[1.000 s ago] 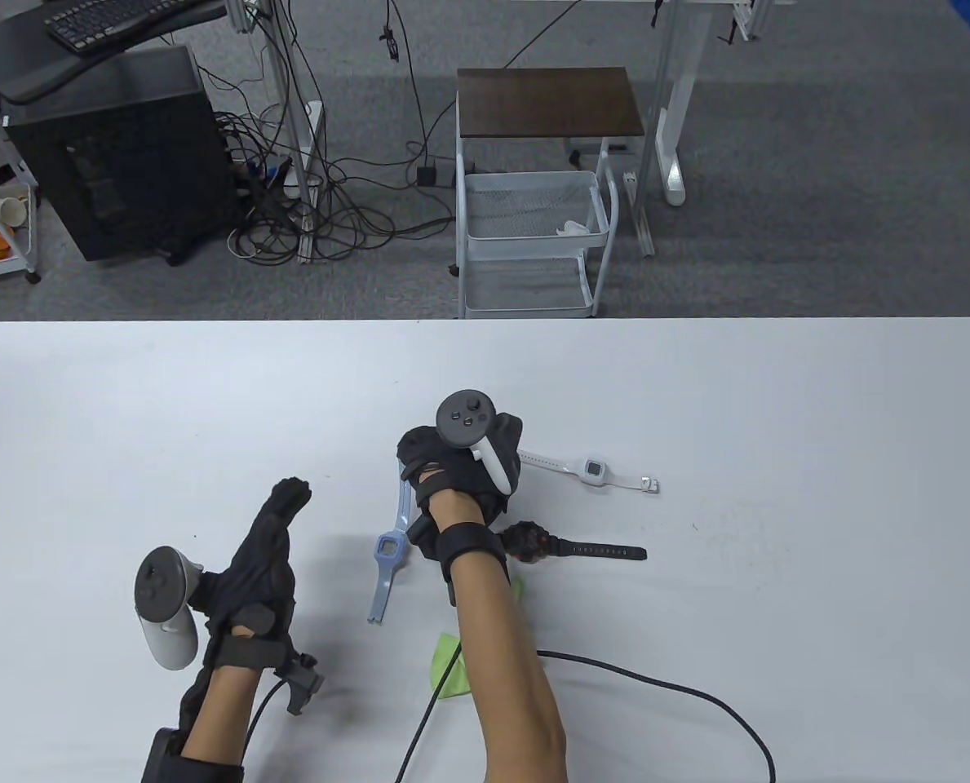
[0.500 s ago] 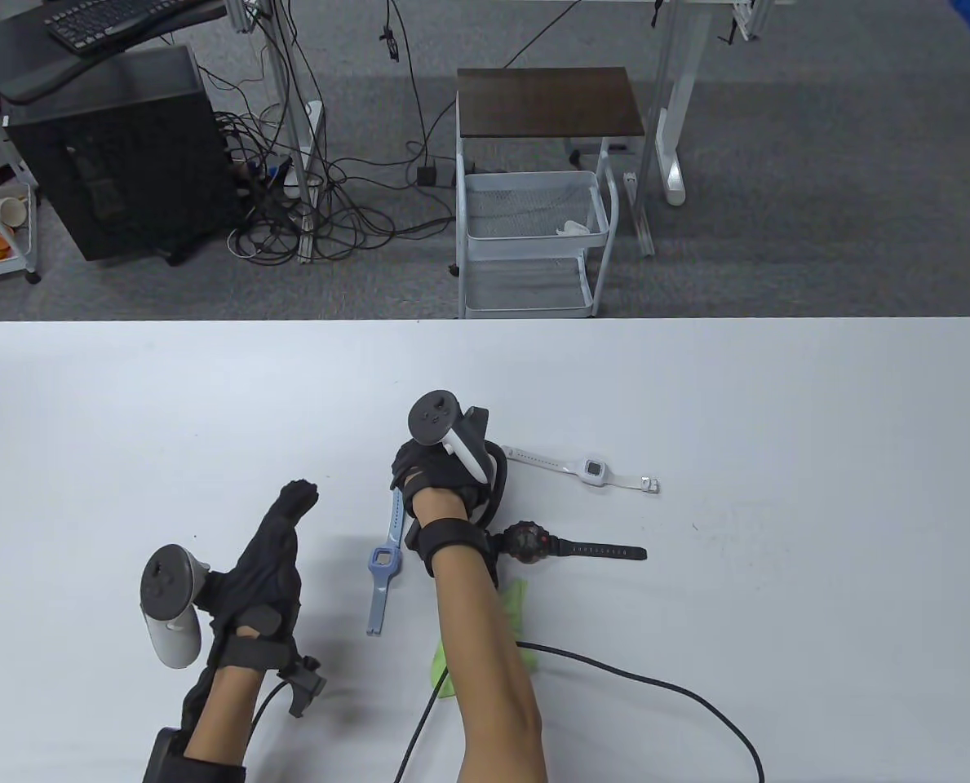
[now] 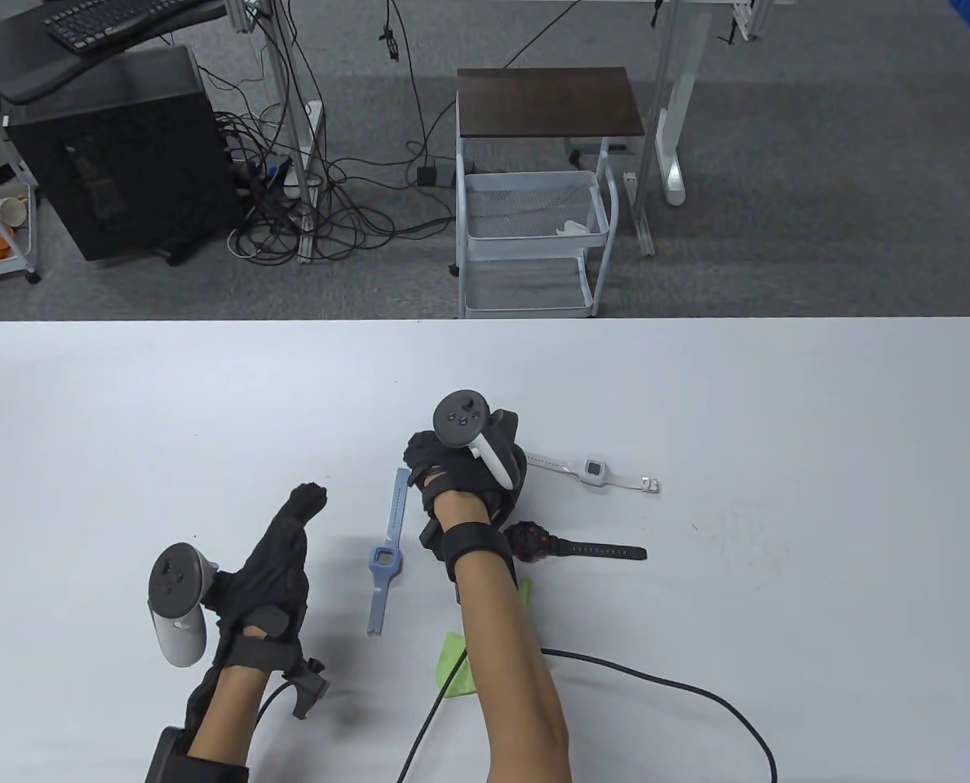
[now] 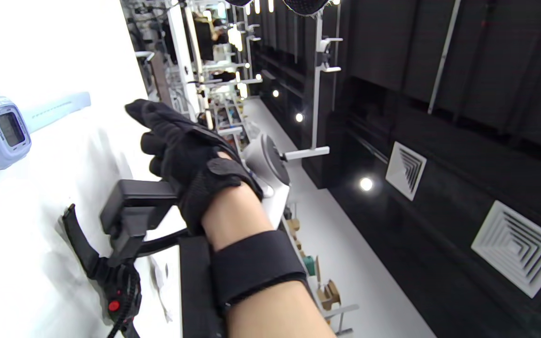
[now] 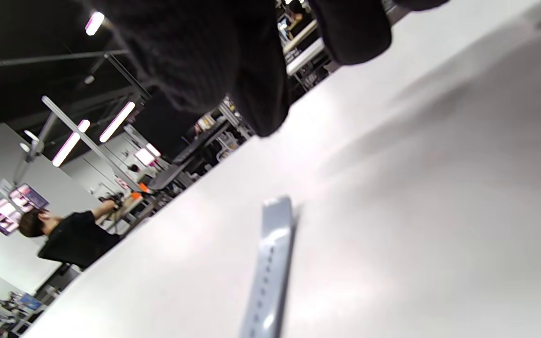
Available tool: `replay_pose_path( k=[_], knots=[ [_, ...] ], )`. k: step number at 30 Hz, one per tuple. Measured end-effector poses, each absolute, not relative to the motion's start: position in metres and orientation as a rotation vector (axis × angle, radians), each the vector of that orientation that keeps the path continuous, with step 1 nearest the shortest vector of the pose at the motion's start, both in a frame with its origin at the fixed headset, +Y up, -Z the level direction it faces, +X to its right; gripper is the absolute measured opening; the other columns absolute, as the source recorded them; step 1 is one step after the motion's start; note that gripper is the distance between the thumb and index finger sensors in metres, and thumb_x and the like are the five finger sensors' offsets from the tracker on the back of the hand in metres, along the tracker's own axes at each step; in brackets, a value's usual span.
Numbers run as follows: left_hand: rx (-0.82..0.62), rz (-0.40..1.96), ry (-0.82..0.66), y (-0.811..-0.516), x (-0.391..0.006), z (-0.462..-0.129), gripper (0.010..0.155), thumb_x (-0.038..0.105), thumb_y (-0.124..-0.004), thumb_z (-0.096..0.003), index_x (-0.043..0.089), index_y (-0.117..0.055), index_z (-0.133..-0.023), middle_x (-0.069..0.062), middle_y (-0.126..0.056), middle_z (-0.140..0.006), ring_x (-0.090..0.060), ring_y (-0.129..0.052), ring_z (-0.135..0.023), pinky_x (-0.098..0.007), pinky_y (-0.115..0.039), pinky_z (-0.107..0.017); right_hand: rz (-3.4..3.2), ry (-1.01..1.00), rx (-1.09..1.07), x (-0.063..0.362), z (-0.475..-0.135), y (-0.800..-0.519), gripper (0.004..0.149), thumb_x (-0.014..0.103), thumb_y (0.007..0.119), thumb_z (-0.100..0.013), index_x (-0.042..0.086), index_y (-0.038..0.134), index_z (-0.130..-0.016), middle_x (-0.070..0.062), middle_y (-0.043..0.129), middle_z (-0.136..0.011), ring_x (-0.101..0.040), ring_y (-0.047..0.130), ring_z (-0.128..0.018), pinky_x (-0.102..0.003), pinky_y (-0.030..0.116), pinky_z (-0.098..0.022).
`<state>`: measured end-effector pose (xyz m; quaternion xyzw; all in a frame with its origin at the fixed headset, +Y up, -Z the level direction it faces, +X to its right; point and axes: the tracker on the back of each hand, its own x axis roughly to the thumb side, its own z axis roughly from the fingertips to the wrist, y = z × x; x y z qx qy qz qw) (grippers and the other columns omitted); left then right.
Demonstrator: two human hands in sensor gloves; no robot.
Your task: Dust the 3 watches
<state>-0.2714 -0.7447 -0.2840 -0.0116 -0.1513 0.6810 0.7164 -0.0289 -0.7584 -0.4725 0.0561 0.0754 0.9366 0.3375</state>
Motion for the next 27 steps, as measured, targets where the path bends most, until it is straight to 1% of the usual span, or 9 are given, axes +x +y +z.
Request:
replay_pose_path(
  k=[2, 6, 9, 14, 17, 21, 23, 27],
  knots=[
    [-0.034, 1.502, -0.339, -0.745, -0.270, -0.284, 0.081, 0.074, -0.045, -0.0567, 0.021, -0.030, -0.117, -0.013, -0.024, -0.122, -0.049, -0.013, -0.112, -0.073, -0.009, -0.069, 2.403, 0.171, 0.162, -0.022, -0.468, -0.751, 0.050, 0.043, 0.082, -0.042, 0.020, 0.090, -0.085, -0.030, 0.061, -0.102, -0.061, 0.045, -0.089, -0.073, 0.034, -0.057],
    [-0.032, 1.496, -0.337, -0.745, -0.270, -0.284, 0.081, 0.074, -0.045, -0.0567, 0.021, -0.031, -0.117, -0.013, -0.024, -0.122, -0.049, -0.013, -0.112, -0.073, -0.010, -0.069, 2.169, 0.039, 0.223, -0.003, -0.449, -0.728, 0.054, 0.048, 0.080, -0.043, 0.019, 0.085, -0.088, -0.031, 0.062, -0.101, -0.061, 0.049, -0.087, -0.073, 0.038, -0.055],
    [-0.044, 1.481, -0.348, -0.745, -0.265, -0.283, 0.081, 0.074, -0.045, -0.0566, 0.021, -0.031, -0.117, -0.013, -0.024, -0.122, -0.049, -0.013, -0.112, -0.073, -0.010, -0.069, 2.015, 0.005, 0.233, 0.008, -0.435, -0.712, 0.055, 0.048, 0.079, -0.044, 0.018, 0.083, -0.090, -0.032, 0.061, -0.101, -0.062, 0.049, -0.087, -0.074, 0.038, -0.055],
    [-0.086, 1.425, -0.410, -0.741, -0.249, -0.281, 0.080, 0.074, -0.045, -0.0570, 0.022, -0.030, -0.117, -0.013, -0.024, -0.122, -0.048, -0.013, -0.112, -0.073, -0.010, -0.069, 1.813, -0.095, 0.282, 0.035, -0.407, -0.676, 0.056, 0.050, 0.078, -0.045, 0.018, 0.082, -0.091, -0.032, 0.063, -0.100, -0.061, 0.052, -0.086, -0.073, 0.040, -0.054],
    [-0.104, 1.383, -0.432, -0.741, -0.241, -0.279, 0.079, 0.072, -0.046, -0.0578, 0.021, -0.031, -0.116, -0.013, -0.025, -0.122, -0.048, -0.014, -0.112, -0.073, -0.010, -0.069, 1.724, -0.116, 0.290, 0.053, -0.390, -0.664, 0.057, 0.049, 0.078, -0.045, 0.018, 0.080, -0.092, -0.032, 0.063, -0.100, -0.062, 0.051, -0.086, -0.074, 0.039, -0.054],
    [-0.143, 1.341, -0.465, -0.741, -0.228, -0.276, 0.078, 0.071, -0.047, -0.0584, 0.021, -0.031, -0.116, -0.012, -0.025, -0.122, -0.048, -0.014, -0.112, -0.073, -0.010, -0.069, 1.732, -0.158, 0.310, 0.085, -0.364, -0.664, 0.058, 0.050, 0.077, -0.045, 0.017, 0.078, -0.094, -0.032, 0.062, -0.100, -0.061, 0.051, -0.086, -0.074, 0.039, -0.054],
    [-0.157, 1.310, -0.486, -0.741, -0.222, -0.274, 0.077, 0.070, -0.047, -0.0585, 0.021, -0.032, -0.116, -0.012, -0.025, -0.122, -0.048, -0.014, -0.112, -0.073, -0.010, -0.069, 1.727, -0.173, 0.322, 0.102, -0.350, -0.672, 0.062, 0.051, 0.077, -0.045, 0.015, 0.075, -0.095, -0.032, 0.063, -0.100, -0.062, 0.053, -0.086, -0.075, 0.041, -0.054],
    [-0.173, 1.213, -0.518, -0.740, -0.212, -0.272, 0.077, 0.070, -0.048, -0.0587, 0.022, -0.032, -0.116, -0.012, -0.025, -0.122, -0.048, -0.014, -0.113, -0.073, -0.010, -0.069, 1.681, -0.182, 0.321, 0.133, -0.322, -0.698, 0.066, 0.052, 0.077, -0.046, 0.011, 0.068, -0.098, -0.032, 0.060, -0.101, -0.063, 0.052, -0.086, -0.075, 0.040, -0.053]
  ],
)
